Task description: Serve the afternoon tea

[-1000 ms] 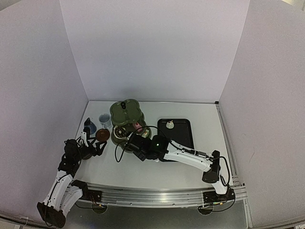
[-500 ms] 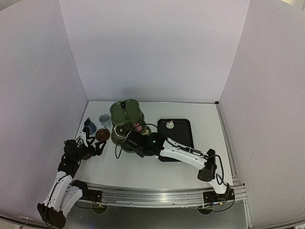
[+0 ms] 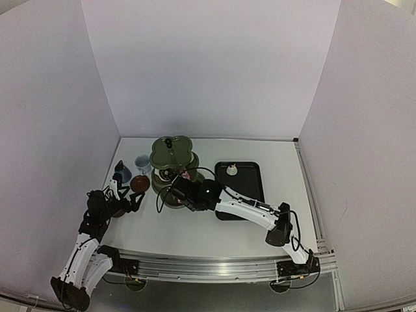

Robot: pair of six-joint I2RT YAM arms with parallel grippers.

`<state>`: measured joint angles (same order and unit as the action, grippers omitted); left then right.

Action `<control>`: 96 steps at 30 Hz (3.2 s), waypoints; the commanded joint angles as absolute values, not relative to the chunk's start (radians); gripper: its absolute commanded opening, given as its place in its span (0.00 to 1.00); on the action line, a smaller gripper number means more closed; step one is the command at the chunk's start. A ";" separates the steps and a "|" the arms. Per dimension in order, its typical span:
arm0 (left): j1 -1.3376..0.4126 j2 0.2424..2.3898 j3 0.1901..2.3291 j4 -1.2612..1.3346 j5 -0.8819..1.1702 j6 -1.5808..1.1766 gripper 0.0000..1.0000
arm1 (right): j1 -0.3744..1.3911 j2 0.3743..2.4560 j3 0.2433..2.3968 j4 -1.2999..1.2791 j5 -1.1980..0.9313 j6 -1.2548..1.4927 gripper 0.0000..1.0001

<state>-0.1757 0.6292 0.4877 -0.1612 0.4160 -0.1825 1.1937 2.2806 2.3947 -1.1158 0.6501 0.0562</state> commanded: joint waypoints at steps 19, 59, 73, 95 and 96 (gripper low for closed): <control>-0.173 0.628 0.479 -0.147 0.412 -0.166 0.97 | 1.183 2.220 2.373 -1.053 0.584 0.094 0.00; -0.173 0.628 0.459 -0.138 0.427 -0.114 0.97 | 1.138 1.977 2.118 -1.073 0.408 0.257 0.00; -0.172 0.897 0.560 -0.079 0.542 1.297 0.97 | 1.139 2.031 2.172 -1.072 0.405 0.248 0.00; -0.173 1.265 0.611 0.169 0.655 1.702 0.61 | 1.138 2.131 2.252 -1.072 0.339 0.291 0.00; -0.173 1.278 0.616 0.179 0.654 1.707 0.60 | 1.139 2.134 2.256 -1.072 0.340 0.292 0.00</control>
<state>-0.1757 1.2338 0.5623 0.1301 0.6333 1.6476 1.1339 2.1195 2.2024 -1.0992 0.3485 0.2740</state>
